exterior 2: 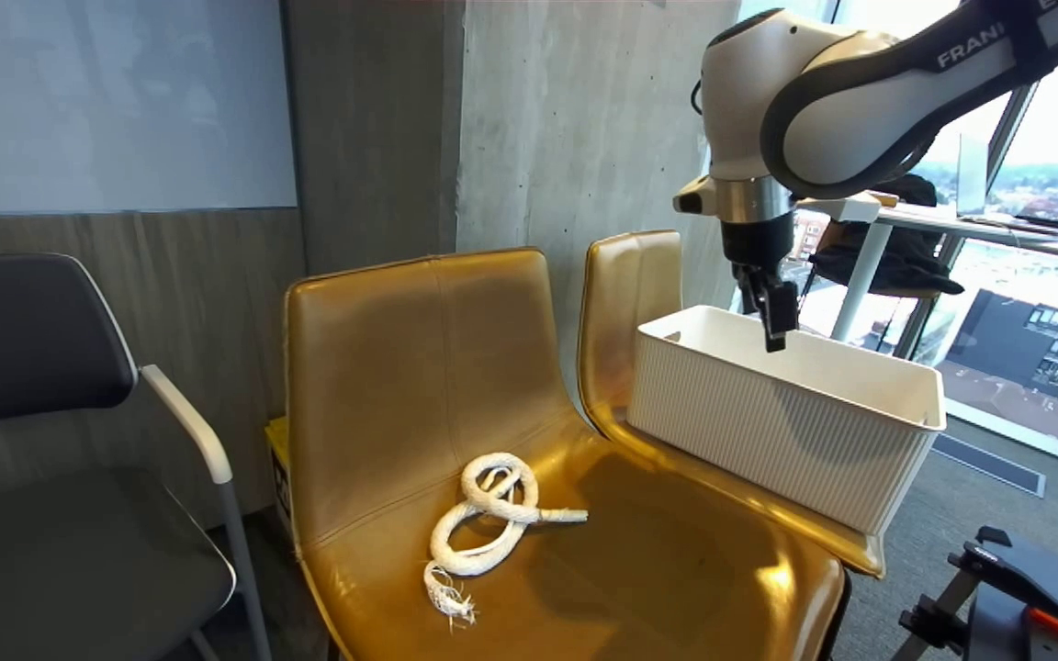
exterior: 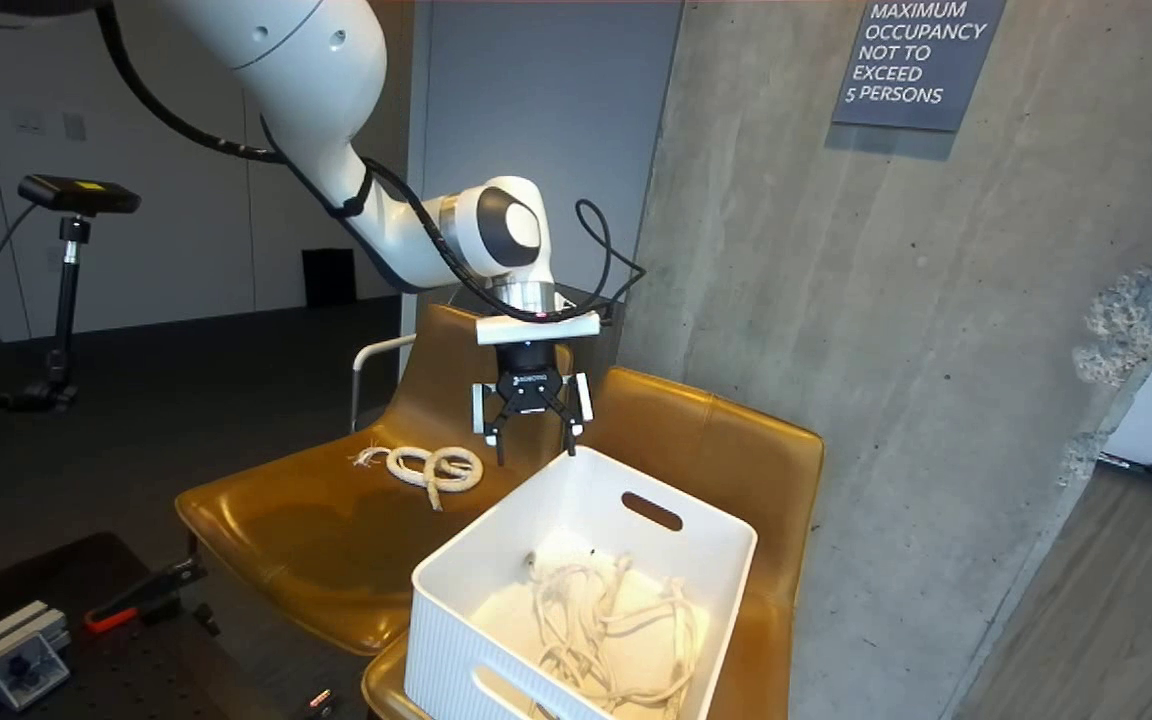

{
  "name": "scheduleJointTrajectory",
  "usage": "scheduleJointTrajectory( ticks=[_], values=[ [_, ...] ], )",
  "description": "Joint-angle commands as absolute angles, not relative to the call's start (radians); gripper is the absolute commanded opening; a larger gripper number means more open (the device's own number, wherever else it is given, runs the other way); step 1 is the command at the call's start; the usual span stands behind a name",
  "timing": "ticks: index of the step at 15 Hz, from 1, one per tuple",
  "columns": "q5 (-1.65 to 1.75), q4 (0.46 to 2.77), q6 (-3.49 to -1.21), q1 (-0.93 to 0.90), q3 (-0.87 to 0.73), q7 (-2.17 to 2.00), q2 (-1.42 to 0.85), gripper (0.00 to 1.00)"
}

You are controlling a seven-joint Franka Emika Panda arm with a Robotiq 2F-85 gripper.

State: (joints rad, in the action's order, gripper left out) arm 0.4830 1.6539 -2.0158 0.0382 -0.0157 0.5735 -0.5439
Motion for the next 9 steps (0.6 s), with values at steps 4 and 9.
scheduleJointTrajectory(
  ticks=[4,9],
  values=[
    [0.503,1.639,-2.221,-0.079,0.06,0.489,-0.547,1.0],
    [0.494,1.589,-2.425,-0.129,0.079,0.497,-0.66,1.0]
  ],
)
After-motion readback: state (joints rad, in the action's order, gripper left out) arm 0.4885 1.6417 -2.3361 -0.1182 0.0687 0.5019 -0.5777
